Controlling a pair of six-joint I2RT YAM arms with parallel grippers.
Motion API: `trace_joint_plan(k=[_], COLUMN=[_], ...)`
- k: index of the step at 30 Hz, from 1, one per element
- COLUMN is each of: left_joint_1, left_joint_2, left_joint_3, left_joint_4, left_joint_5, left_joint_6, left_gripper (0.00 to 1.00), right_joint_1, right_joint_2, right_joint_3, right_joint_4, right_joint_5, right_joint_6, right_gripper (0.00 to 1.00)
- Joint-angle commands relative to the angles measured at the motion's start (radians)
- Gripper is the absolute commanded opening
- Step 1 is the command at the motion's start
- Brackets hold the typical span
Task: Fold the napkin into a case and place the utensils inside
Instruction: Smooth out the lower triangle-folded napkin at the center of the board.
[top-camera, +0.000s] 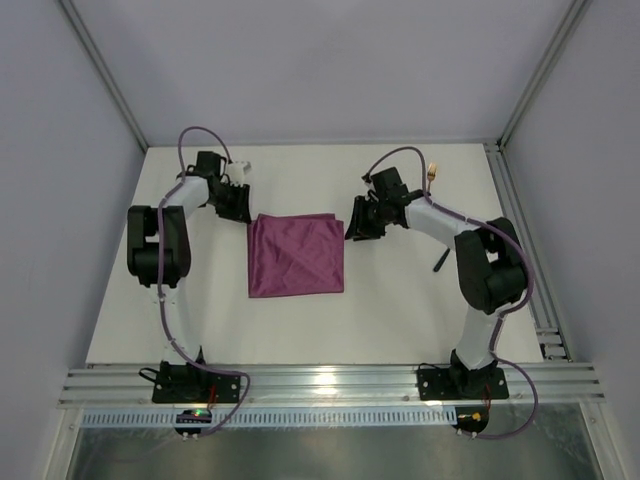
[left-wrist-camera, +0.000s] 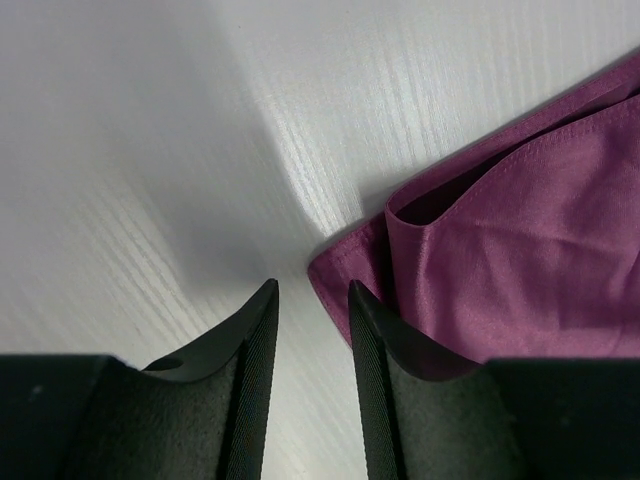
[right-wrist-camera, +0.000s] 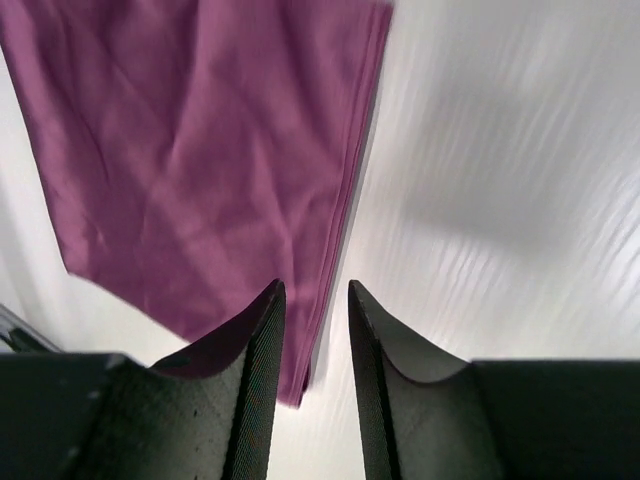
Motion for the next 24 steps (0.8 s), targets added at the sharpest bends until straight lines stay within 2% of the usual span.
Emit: trace_joint_plan(k=[1, 10, 17, 21, 24], left_joint_1=[-0.019, -0.122, -0.154, -0.160, -0.160], left_joint_2=[-0.089, -0.035, -0.003, -0.003, -0.003], left_joint_3=[0.054, 0.105, 0.130, 0.130, 0.119], left_joint_4=[-0.011, -0.037, -0.045, -0.059, -0.062], left_joint_5=[-0.037, -0.103, -0.146, -0.146, -0.163], left_joint_6=[0.009, 0.107, 0.147, 0.154, 0.167], left_gripper=[0.37, 0.38, 0.36, 0.25, 0.25], right_joint_1=[-0.053, -0.075, -0.075, -0.075, -0.077], right_joint_2=[0.094, 0.331, 0.371, 0.387, 0.398], right_joint_3=[0.172, 0.393, 0.390, 0.383, 0.386], right_joint_4=[-0.040, -0.071, -0.037, -0.016, -0.003], right_joint_5=[0.016, -0.016, -0.036, -0.058, -0.069], right_joint_6=[-0.037, 0.010, 0.036, 0.053, 0.067], right_gripper=[0.35, 0.32, 0.32, 0.31, 0.32])
